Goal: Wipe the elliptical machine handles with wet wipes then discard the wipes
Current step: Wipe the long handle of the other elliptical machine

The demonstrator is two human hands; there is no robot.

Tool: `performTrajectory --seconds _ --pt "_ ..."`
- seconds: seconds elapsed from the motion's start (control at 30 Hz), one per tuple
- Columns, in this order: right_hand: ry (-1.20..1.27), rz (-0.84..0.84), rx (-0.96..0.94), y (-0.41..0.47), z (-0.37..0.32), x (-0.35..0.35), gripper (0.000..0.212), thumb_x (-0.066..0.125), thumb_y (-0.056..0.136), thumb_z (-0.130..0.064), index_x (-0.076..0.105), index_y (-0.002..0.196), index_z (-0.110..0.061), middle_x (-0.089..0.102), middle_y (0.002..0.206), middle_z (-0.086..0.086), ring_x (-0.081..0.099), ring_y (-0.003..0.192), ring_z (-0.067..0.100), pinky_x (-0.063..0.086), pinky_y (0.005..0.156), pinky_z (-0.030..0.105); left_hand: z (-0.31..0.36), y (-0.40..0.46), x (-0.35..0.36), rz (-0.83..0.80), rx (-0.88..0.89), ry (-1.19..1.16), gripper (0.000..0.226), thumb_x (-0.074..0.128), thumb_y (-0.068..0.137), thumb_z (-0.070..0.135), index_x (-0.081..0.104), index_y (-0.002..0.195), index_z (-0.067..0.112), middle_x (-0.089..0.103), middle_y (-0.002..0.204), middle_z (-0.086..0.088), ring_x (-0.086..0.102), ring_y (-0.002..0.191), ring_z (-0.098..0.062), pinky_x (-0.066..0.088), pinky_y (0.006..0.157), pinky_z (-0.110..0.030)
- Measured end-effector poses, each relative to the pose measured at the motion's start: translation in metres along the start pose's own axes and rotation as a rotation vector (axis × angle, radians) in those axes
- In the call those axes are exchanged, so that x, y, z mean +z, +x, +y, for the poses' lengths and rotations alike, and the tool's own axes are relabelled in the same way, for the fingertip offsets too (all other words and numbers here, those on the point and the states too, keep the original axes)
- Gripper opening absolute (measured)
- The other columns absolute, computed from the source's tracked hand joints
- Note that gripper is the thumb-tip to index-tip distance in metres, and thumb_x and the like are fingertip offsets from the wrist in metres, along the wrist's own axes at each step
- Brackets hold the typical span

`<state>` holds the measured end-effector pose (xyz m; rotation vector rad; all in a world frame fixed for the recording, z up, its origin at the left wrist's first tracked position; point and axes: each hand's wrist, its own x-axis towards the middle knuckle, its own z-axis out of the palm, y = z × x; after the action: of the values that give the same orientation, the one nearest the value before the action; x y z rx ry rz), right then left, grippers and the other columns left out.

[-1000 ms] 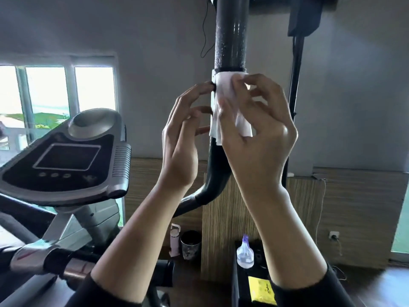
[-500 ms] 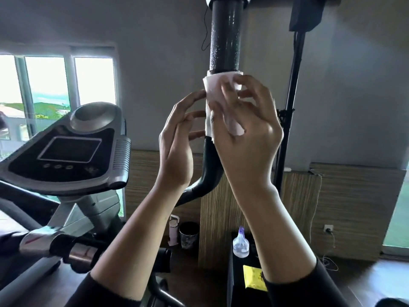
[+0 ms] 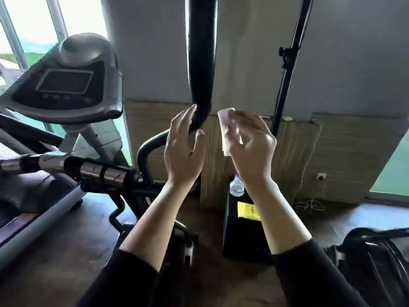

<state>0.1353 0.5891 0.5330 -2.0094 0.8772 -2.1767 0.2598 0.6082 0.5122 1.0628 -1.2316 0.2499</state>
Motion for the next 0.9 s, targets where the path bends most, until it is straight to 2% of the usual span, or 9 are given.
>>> performTrajectory --seconds 0.13,0.23,0.3,0.4,0.5,0.6,0.7,0.8,0.9 --pt "-0.127 -0.144 0.074 -0.065 0.045 -0.046 0.016 0.067 0.084 -0.011 0.072 0.097 -0.004 0.069 0.101 0.005 0.065 0.091 0.014 0.051 0.083 0.020 -0.005 -0.085 0.015 -0.304 -0.181 0.240 0.048 0.053 0.089 0.025 0.050 0.136 0.029 0.051 0.136 0.015 0.053 0.119 -0.010 0.047 0.093 -0.031" --pt "-0.314 -0.248 0.143 -0.127 0.080 -0.099 0.015 0.072 0.075 0.001 0.072 0.088 -0.006 0.069 0.092 0.007 0.067 0.088 0.023 0.053 0.082 0.029 -0.002 -0.158 0.036 -0.561 -0.325 0.361 0.050 0.056 0.088 0.023 0.048 0.137 0.026 0.049 0.139 0.012 0.047 0.126 -0.012 0.043 0.095 -0.033" --pt "-0.439 -0.340 0.238 -0.173 0.097 -0.149 0.019 0.069 0.070 0.008 0.070 0.078 -0.009 0.067 0.083 0.001 0.066 0.081 0.019 0.053 0.078 0.027 0.010 -0.215 0.052 -0.791 -0.425 0.409 0.052 0.055 0.089 0.026 0.045 0.140 0.023 0.046 0.143 0.009 0.044 0.130 -0.016 0.043 0.100 -0.037" --pt "-0.584 -0.460 0.368 -0.237 0.101 -0.232 0.019 0.062 0.071 0.005 0.066 0.067 -0.013 0.061 0.069 -0.002 0.061 0.070 0.018 0.054 0.068 0.031 0.039 -0.296 0.071 -1.164 -0.505 0.466 0.055 0.051 0.091 0.029 0.039 0.144 0.023 0.041 0.148 0.006 0.042 0.133 -0.017 0.041 0.103 -0.038" --pt "-0.736 -0.535 0.455 -0.294 0.091 -0.310 0.026 0.066 0.056 0.013 0.060 0.054 -0.012 0.058 0.058 -0.001 0.059 0.057 0.022 0.053 0.056 0.025 0.078 -0.370 0.080 -1.407 -0.536 0.460 0.054 0.050 0.090 0.031 0.040 0.143 0.025 0.045 0.145 0.005 0.046 0.129 -0.018 0.041 0.103 -0.036" --pt "-0.841 -0.604 0.713 -0.344 0.078 -0.376 0.025 0.061 0.059 0.013 0.058 0.056 -0.012 0.055 0.062 0.005 0.055 0.054 0.026 0.052 0.054 0.030 0.121 -0.429 0.086 -1.574 -0.488 0.441 0.054 0.049 0.089 0.032 0.040 0.143 0.026 0.046 0.144 0.004 0.047 0.130 -0.018 0.039 0.104 -0.037" --pt "-0.894 -0.582 0.901 -0.380 0.066 -0.423 0.027 0.052 0.064 0.011 0.053 0.059 -0.015 0.045 0.066 -0.001 0.047 0.058 0.022 0.042 0.056 0.025 0.162 -0.469 0.094 -1.718 -0.378 0.400 0.054 0.046 0.091 0.031 0.037 0.144 0.026 0.042 0.147 0.006 0.044 0.133 -0.017 0.036 0.107 -0.038" --pt "-0.883 -0.543 1.064 -0.398 0.058 -0.455 0.027 0.051 0.072 0.007 0.066 0.072 -0.016 0.053 0.079 0.001 0.052 0.074 0.023 0.043 0.067 0.027 0.191 -0.496 0.107 -1.816 -0.277 0.371 0.053 0.044 0.092 0.032 0.037 0.144 0.025 0.041 0.149 0.006 0.043 0.134 -0.017 0.034 0.109 -0.039" --pt "-0.859 -0.463 1.195 -0.407 0.065 -0.483 0.021 0.055 0.082 -0.002 0.068 0.077 -0.017 0.057 0.085 0.001 0.053 0.081 0.020 0.041 0.071 0.022 0.209 -0.517 0.131 -1.874 -0.218 0.347 0.054 0.043 0.092 0.033 0.037 0.145 0.024 0.041 0.149 0.006 0.043 0.134 -0.016 0.034 0.109 -0.038"
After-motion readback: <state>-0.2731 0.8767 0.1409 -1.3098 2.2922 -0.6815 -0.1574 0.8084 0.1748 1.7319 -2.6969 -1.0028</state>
